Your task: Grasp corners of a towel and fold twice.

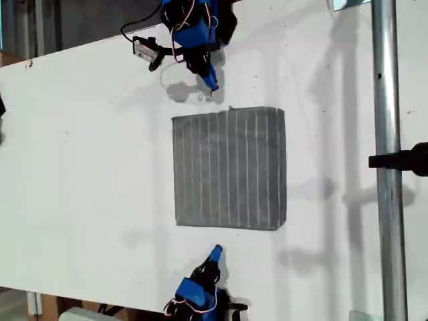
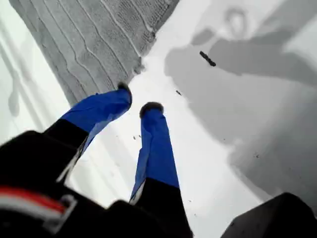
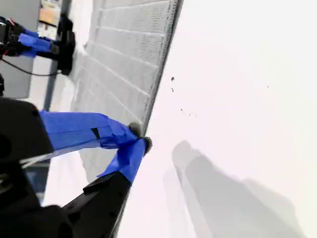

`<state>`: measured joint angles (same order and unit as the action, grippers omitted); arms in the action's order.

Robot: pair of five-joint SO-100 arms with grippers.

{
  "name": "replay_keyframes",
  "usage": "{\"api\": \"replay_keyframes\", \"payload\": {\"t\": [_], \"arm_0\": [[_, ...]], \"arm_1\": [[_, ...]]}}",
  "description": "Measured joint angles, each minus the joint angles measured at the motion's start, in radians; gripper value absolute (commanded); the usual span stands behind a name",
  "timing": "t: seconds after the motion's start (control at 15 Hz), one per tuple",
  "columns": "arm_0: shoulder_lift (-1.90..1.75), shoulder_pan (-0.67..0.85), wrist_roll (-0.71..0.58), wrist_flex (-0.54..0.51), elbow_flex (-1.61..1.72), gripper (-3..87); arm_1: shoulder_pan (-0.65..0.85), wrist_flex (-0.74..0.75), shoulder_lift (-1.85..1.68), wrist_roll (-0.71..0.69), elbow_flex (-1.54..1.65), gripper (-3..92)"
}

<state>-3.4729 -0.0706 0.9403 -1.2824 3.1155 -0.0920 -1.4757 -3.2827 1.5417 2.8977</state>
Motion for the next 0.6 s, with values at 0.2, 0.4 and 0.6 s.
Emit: {"api": "replay_keyframes", "payload": {"t": [0.2,0.4,0.6], "arm_0": [[0.000,-0.023,0.368,0.000,0.000,-1.5],[0.000,-0.012,0.784,-0.009,0.000,-1.5],[0.000,-0.017,0.796,-0.012,0.000,-1.5]], "arm_1": [[-0.017,0.061,-0.011,-0.023,0.000,-0.1],[-0.044,0.061,-0.011,-0.023,0.000,-0.2],[-0.106,0.058,0.109,-0.028,-0.135,-0.2]]}}
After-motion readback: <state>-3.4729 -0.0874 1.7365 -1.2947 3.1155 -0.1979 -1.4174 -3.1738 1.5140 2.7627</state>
